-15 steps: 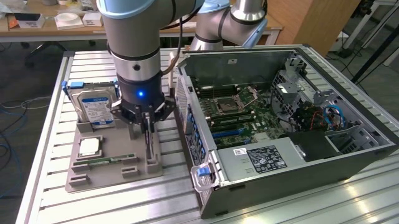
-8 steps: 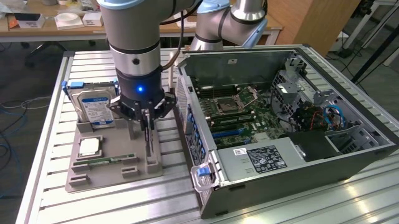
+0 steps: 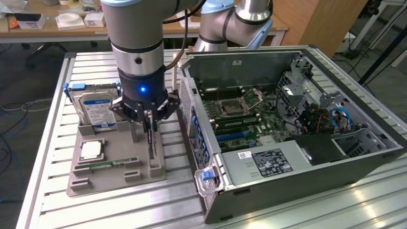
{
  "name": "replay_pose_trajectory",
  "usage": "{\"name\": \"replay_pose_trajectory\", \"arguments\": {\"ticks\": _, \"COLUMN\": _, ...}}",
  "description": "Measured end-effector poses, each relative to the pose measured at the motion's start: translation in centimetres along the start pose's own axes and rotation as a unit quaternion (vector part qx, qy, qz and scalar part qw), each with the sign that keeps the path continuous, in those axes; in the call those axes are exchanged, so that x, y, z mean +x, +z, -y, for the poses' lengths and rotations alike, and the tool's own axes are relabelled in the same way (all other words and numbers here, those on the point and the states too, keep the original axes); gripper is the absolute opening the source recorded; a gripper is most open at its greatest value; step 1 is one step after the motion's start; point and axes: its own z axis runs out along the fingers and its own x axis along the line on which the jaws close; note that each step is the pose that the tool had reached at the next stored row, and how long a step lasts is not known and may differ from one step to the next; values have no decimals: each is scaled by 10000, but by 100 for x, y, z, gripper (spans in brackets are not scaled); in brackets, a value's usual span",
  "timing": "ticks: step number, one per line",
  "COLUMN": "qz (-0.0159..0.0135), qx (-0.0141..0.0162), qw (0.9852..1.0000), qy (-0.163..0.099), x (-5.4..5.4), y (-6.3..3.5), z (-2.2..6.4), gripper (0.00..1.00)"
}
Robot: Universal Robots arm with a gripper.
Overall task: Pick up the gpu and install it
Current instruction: 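Pick up the gpu and move the gpu toward the slot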
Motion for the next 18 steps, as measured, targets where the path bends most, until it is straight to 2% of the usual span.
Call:
{"name": "replay_pose_trajectory", "arguments": {"ticks": 10, "qz": -1, "qx": 2, "qw": 10000, "qy": 0, "x": 0, "y": -9, "z": 0, "gripper": 26}}
{"name": "replay_pose_trajectory", "arguments": {"ticks": 18, "qz": -1, "qx": 0, "qw": 10000, "qy": 0, "x": -5, "y": -203, "z": -9, "gripper": 26}}
